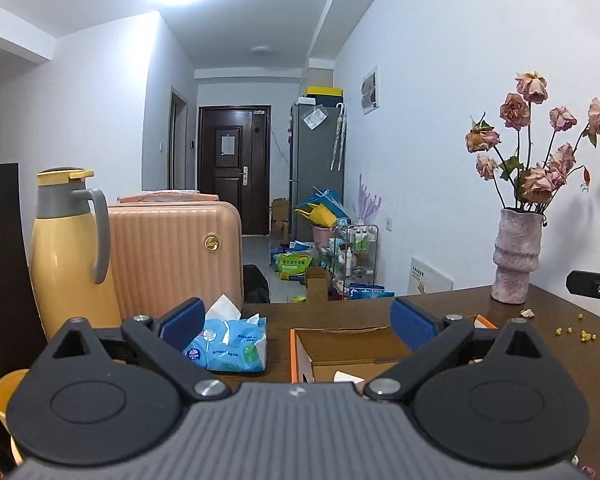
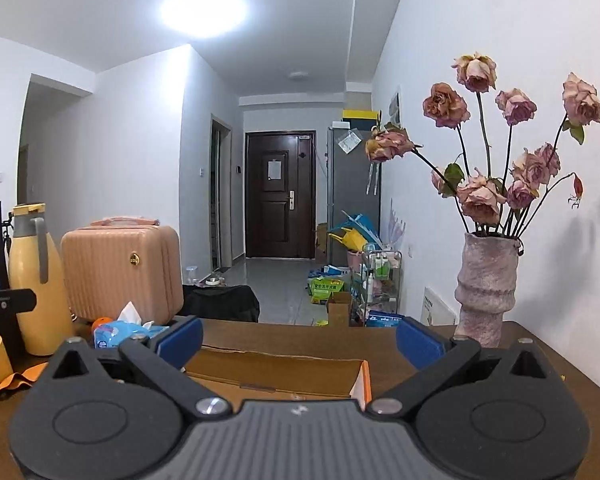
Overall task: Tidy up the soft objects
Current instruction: 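Withdraw both tools from the box back toward the soft items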
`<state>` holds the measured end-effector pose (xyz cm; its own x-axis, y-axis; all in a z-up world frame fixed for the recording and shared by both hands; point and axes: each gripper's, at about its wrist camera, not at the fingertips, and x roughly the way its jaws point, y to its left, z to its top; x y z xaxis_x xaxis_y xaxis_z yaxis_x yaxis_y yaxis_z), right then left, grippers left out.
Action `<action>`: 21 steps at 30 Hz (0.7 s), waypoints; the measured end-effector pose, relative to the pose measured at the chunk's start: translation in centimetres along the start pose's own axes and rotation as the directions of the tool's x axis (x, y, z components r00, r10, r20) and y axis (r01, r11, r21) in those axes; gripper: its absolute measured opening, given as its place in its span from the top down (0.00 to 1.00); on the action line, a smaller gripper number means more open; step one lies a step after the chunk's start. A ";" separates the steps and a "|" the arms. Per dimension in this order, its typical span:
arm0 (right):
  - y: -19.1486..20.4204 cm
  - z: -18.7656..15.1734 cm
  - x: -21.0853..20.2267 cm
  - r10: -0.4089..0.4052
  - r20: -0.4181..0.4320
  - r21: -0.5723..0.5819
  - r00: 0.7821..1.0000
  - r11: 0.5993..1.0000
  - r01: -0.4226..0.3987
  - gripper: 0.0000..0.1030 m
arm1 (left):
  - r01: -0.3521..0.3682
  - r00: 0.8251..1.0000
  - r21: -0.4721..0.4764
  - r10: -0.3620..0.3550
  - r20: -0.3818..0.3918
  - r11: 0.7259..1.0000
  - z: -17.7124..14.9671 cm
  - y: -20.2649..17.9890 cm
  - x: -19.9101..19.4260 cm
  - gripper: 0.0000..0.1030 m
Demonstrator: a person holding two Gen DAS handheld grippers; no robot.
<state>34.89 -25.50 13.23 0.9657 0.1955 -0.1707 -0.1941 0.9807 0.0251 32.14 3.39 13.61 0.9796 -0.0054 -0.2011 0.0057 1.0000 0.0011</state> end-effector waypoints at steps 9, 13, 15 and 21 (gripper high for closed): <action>-0.5 -4.1 -6.0 0.031 0.030 0.007 0.999 0.999 -0.031 0.00 | -0.023 0.997 0.111 0.015 0.073 0.994 -5.5 -0.7 -6.8 0.00; -0.2 -7.5 -10.4 0.061 0.037 0.035 0.997 0.997 -0.062 0.00 | -0.035 0.993 0.141 0.018 0.116 0.989 -9.9 -1.8 -11.1 0.00; 0.3 -9.1 -12.4 0.068 0.042 0.037 0.997 0.997 -0.070 0.00 | -0.045 0.991 0.161 0.024 0.128 0.986 -11.8 -2.3 -13.1 0.00; 2.4 -14.6 -17.7 0.090 0.020 -0.006 0.996 0.996 -0.090 0.00 | 0.032 0.999 0.069 -0.033 0.016 0.997 -16.4 -2.5 -17.2 0.00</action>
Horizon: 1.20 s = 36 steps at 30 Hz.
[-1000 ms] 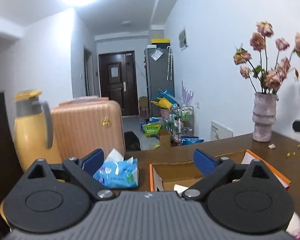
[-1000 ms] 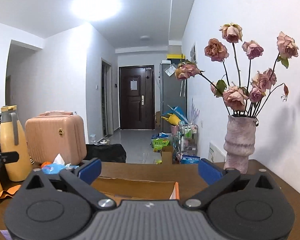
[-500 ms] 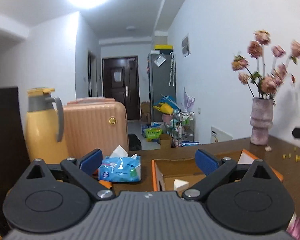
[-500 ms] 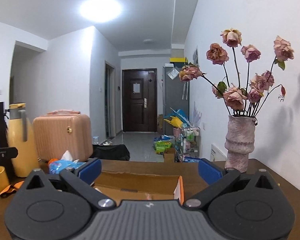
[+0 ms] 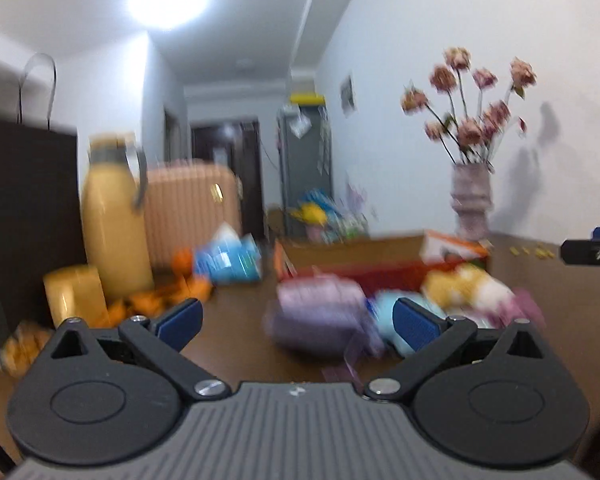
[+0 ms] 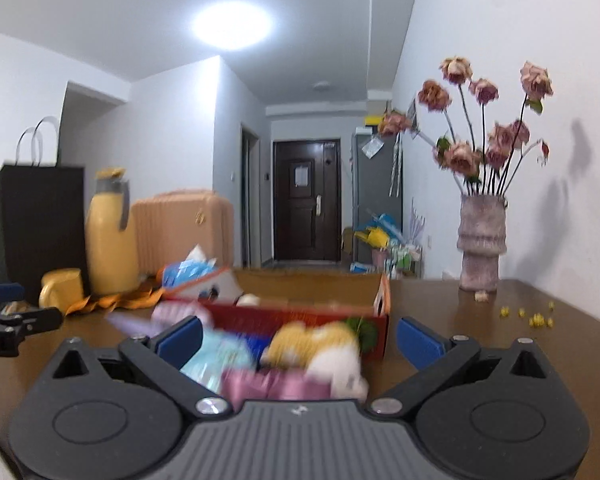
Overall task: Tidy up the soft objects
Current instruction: 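Withdraw both tools from the box back toward the soft items, then grasp the iridescent bag with the left tool while the right tool grasps the pink satin bow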
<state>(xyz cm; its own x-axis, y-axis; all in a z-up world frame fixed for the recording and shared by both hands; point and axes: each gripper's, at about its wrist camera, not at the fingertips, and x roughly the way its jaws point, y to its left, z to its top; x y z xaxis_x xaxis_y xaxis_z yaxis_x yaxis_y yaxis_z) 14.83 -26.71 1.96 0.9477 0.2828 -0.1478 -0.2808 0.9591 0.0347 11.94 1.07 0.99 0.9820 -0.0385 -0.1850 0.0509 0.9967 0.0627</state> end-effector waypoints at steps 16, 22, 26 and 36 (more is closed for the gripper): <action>2.2 -4.4 -6.7 0.035 -0.190 0.030 0.981 0.999 -0.030 0.00 | -0.034 0.988 -0.043 0.027 -0.154 0.999 -2.0 1.8 -4.3 0.00; 1.8 -4.7 -5.1 0.027 -0.194 0.061 0.981 0.998 -0.016 0.01 | 0.000 0.985 -0.038 -0.007 -0.170 0.999 -2.2 1.3 -3.2 0.00; 1.8 -4.4 -3.7 0.005 -0.192 0.068 0.981 0.998 0.008 0.06 | 0.094 0.975 -0.070 -0.106 -0.197 0.993 -1.9 0.1 -1.4 0.00; -0.4 -2.3 -1.3 -0.069 -0.154 0.054 0.986 0.995 0.078 0.10 | 0.304 0.927 -0.064 -0.311 -0.210 0.951 0.4 -6.2 6.3 0.03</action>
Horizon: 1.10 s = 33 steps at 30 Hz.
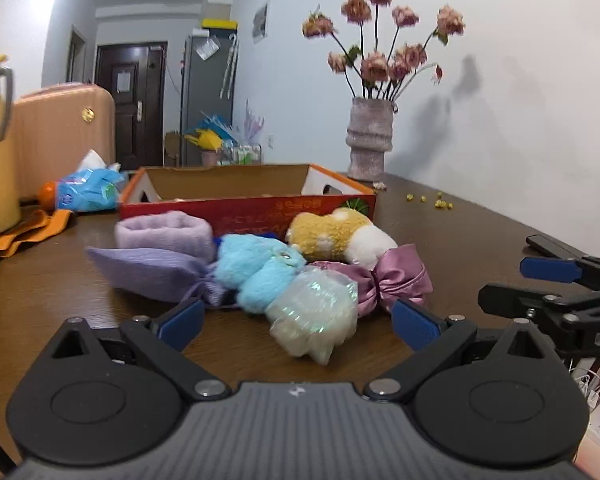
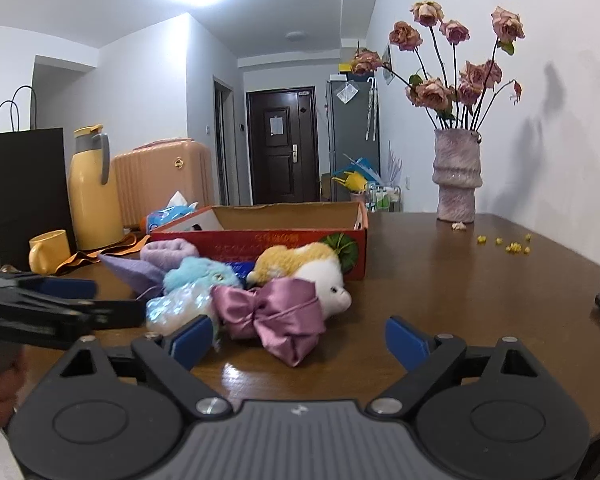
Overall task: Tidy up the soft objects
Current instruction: 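Grasp the iridescent bag with the left tool while the right tool grasps the pink satin bow, then drop the iridescent bag into the box with left tool while right drops the bow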
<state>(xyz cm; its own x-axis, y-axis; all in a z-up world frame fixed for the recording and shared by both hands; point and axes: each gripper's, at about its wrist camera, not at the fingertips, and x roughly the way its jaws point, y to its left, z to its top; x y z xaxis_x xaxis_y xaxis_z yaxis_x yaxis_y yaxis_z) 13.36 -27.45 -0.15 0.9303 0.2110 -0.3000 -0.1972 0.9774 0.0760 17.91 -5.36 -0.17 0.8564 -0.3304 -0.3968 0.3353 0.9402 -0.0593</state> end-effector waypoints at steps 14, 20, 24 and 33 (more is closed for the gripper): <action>0.0 1.4 7.9 0.070 -0.075 0.012 0.995 0.998 -0.070 0.24 | 0.029 0.996 -0.102 -0.037 -0.080 0.994 0.1 2.0 2.4 0.68; -0.3 1.3 11.0 0.109 -0.147 0.049 0.983 0.993 -0.103 0.54 | -0.042 0.998 -0.159 0.033 -0.055 0.986 -0.3 5.1 -1.2 0.68; 0.9 0.7 9.0 0.140 -0.150 0.008 0.979 0.990 -0.140 0.64 | -0.075 0.996 -0.179 0.066 -0.055 0.981 -0.6 6.1 -2.4 0.68; 1.8 -0.4 3.7 0.159 -0.158 -0.069 0.975 0.983 -0.172 0.67 | -0.064 0.997 -0.171 0.056 -0.050 0.983 -0.7 5.9 -2.9 0.68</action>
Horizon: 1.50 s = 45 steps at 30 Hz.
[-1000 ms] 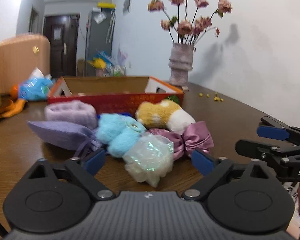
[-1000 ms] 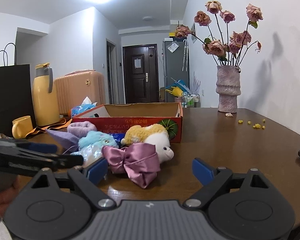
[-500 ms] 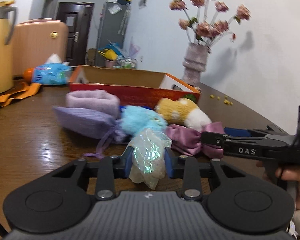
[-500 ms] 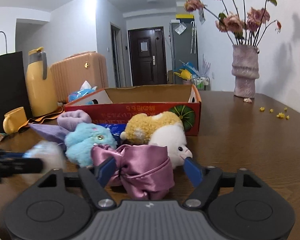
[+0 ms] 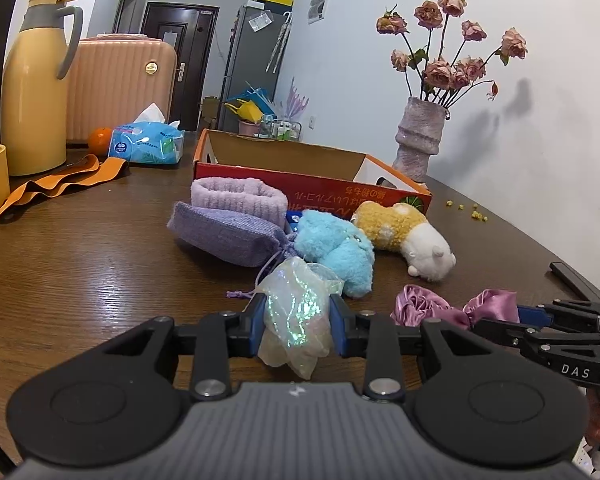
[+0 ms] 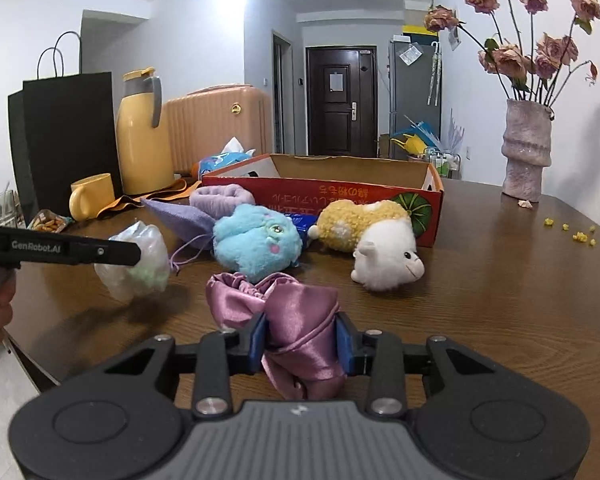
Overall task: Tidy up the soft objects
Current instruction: 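Drop the iridescent bag into the box with left tool while right drops the bow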
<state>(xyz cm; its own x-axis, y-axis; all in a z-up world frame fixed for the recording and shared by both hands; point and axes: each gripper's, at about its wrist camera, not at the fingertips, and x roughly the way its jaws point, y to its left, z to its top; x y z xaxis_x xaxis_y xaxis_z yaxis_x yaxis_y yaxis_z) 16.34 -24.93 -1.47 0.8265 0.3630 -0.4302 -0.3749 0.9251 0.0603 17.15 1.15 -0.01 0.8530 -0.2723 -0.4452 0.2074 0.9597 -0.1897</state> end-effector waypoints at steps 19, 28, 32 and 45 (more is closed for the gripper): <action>-6.4 17.9 11.0 0.066 0.062 -0.003 0.996 0.998 -0.066 0.71 | -0.051 0.996 0.110 0.059 -0.072 0.993 19.4 4.3 14.8 0.68; -7.7 25.6 28.2 0.058 -0.106 0.057 0.993 0.997 -0.052 0.71 | -0.183 0.961 0.174 0.214 -0.178 0.967 23.3 6.4 28.5 0.62; -8.1 26.0 34.5 0.087 -0.215 0.105 0.973 0.992 -0.066 0.67 | -0.167 0.954 0.138 0.195 -0.228 0.976 23.1 7.4 31.3 0.43; -8.9 26.2 33.4 -0.011 -0.180 0.118 0.984 0.992 0.033 0.41 | -0.196 0.960 0.125 0.216 -0.178 0.973 24.1 8.2 27.8 0.33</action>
<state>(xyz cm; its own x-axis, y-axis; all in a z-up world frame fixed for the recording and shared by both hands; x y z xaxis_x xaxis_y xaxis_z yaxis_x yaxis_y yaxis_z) 58.24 -18.16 7.19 0.7415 0.3266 -0.5861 -0.2952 0.9432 0.1521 54.09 3.07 7.12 0.7782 -0.0661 -0.6245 0.0941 0.9955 0.0119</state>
